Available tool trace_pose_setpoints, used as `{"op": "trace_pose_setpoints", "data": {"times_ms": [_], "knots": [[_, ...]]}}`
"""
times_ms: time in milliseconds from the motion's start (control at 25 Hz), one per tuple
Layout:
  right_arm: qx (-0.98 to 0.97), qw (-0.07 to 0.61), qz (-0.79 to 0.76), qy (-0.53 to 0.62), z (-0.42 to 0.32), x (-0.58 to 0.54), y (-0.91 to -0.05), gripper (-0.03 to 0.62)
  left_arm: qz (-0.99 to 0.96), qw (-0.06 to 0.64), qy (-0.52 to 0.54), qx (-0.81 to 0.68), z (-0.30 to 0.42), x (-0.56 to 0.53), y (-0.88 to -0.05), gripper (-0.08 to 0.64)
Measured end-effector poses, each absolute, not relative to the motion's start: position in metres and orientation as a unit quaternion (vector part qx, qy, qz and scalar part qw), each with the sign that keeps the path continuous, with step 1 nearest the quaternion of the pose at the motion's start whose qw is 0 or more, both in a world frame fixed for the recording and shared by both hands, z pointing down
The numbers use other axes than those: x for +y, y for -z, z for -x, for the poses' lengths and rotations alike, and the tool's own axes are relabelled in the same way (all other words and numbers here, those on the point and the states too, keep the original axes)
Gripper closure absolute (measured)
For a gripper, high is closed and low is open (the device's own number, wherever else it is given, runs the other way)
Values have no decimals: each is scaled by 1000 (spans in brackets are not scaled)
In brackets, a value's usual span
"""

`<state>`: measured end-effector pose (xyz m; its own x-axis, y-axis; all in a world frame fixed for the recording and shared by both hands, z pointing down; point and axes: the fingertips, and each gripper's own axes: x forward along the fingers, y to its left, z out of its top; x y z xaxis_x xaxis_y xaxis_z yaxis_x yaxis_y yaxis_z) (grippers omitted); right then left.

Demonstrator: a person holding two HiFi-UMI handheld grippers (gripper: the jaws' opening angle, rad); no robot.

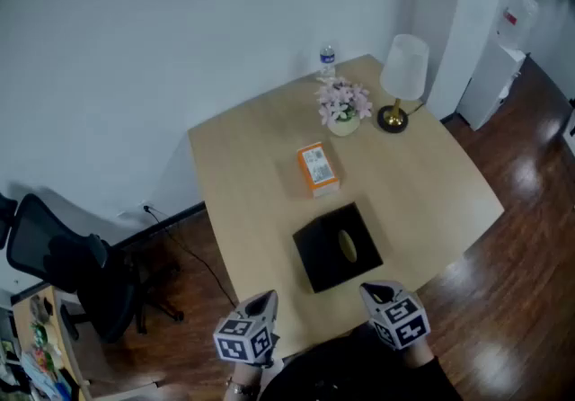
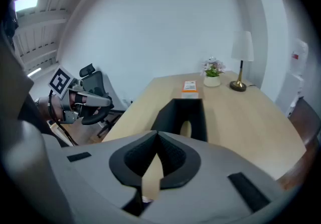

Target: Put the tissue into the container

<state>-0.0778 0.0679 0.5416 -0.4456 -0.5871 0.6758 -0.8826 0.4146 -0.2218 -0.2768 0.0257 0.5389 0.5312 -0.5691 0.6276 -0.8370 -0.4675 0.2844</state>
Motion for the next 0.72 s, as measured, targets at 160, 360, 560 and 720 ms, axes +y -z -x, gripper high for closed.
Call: {"op": "trace_pose_setpoints", "data": {"times_ms": [160, 360, 560, 720], "knots": [[-787, 249, -481, -295, -9, 55, -540, 588, -838, 264, -237, -416, 190, -26, -520, 560], [-787, 242, -475, -312, -82, 33, -556, 588, -830, 216, -244, -452, 124, -129, -504, 560], [-791, 241, -462, -321, -126, 3, -567, 588, -799, 248, -231, -497, 85, -211, -503, 547], [-784, 230, -465, -341, -147, -12, -568, 588, -773, 279, -261, -507, 61, -259, -527, 126]]}}
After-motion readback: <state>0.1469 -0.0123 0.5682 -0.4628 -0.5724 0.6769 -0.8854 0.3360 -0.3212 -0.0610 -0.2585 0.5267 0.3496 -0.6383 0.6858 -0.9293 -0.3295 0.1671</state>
